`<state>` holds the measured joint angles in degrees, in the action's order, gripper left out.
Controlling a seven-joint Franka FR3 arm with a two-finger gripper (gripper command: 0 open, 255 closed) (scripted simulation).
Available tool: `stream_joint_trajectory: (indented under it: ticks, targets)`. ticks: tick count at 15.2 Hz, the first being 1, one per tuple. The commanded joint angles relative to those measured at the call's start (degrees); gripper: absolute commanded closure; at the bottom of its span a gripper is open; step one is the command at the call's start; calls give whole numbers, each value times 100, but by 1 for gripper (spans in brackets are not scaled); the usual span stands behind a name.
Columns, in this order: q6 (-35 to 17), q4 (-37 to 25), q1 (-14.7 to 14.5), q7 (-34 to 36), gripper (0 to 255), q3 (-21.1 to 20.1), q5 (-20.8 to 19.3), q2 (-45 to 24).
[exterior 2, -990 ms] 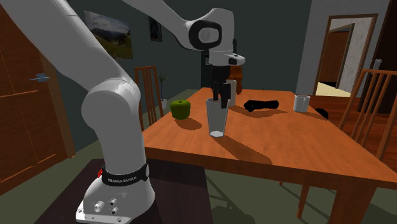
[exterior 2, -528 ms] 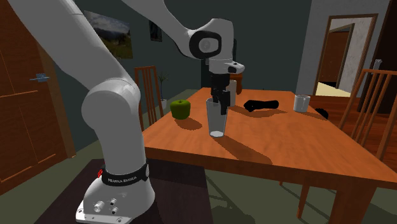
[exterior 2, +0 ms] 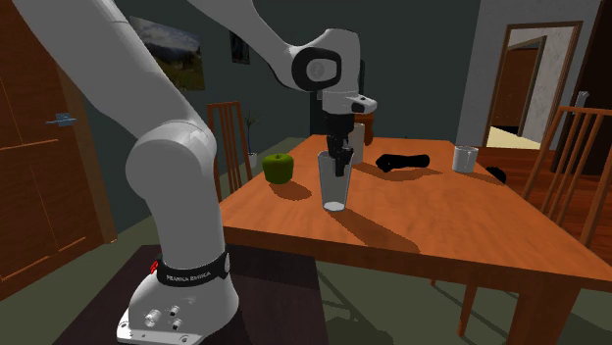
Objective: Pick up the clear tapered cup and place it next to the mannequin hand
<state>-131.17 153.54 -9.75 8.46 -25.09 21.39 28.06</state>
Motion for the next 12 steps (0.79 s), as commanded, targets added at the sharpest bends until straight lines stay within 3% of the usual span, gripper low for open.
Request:
stream_joint_trajectory:
  ticks: [1,7,12]
  targets:
    - [0,0,0,0,255,0,0,0]
    - [-1,0,0,0,255,0,0,0]
    - [471,-229,9,36,255,98,-68,245]
